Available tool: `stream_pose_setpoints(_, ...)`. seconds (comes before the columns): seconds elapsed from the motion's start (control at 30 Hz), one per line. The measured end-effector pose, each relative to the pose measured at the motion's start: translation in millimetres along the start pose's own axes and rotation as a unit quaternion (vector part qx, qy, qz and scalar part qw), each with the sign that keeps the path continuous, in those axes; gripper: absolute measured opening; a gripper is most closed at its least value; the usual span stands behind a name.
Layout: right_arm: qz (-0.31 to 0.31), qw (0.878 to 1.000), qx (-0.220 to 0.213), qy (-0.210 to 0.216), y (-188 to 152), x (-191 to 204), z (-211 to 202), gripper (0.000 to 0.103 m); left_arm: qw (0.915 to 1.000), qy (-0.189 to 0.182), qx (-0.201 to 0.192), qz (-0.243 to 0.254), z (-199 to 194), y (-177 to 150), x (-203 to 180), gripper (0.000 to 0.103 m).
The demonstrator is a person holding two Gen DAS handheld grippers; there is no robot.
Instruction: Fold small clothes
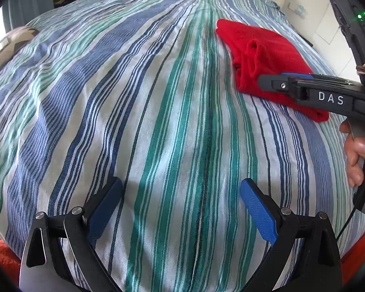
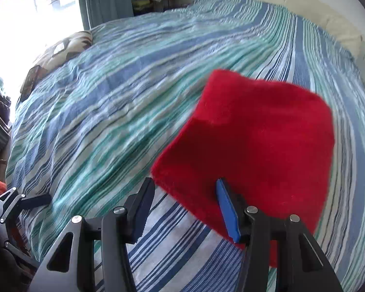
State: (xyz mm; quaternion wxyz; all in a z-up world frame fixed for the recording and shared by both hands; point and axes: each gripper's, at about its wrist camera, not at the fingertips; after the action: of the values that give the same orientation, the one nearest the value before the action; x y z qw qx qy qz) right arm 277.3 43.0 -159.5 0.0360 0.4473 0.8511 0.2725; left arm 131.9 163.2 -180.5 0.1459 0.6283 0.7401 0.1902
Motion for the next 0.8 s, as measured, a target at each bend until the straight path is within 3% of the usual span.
stream_pose_setpoints(0.13,0.006,0.998,-0.070,-0.001,-10,3,-42,0.053,0.9997,0.014,-0.007,0.016,0,-3,-4,0.098)
stream_pose_setpoints(0.27,0.029,0.990,-0.128,-0.042,-24,-19,-93,0.056,0.9999,0.012,-0.004,0.011,3,-1,-4,0.101)
stream_pose_setpoints(0.37,0.046,0.992,-0.098,-0.067,-30,-47,-87,0.057,0.9998,0.015,-0.005,0.011,5,-1,-6,0.102)
stream_pose_setpoints(0.47,0.109,0.993,-0.008,-0.040,-47,-81,-46,0.057,0.9993,0.026,-0.014,0.023,6,-4,-10,0.102)
stream_pose_setpoints(0.5,0.123,0.992,0.003,-0.035,-53,-86,-39,0.057,0.9991,0.027,-0.017,0.027,6,-5,-10,0.102)
stream_pose_setpoints(0.7,0.135,0.986,-0.089,-0.045,-79,-68,-90,0.059,0.9985,0.033,-0.028,0.033,5,-9,-12,0.103)
stream_pose_setpoints(0.8,0.136,0.980,-0.127,-0.075,-111,-54,-119,0.074,0.9982,0.039,-0.029,0.034,5,-10,-14,0.103)
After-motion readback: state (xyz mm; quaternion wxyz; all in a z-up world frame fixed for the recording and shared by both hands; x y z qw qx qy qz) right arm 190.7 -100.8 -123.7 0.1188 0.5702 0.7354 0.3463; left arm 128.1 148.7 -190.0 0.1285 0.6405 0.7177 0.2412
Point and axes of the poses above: each gripper's, at about its wrist camera, not at the fingertips, and z roughly the way its jaws point, x to its left, y to its top, and after that the axes turned 11 degrees about y, right-handed
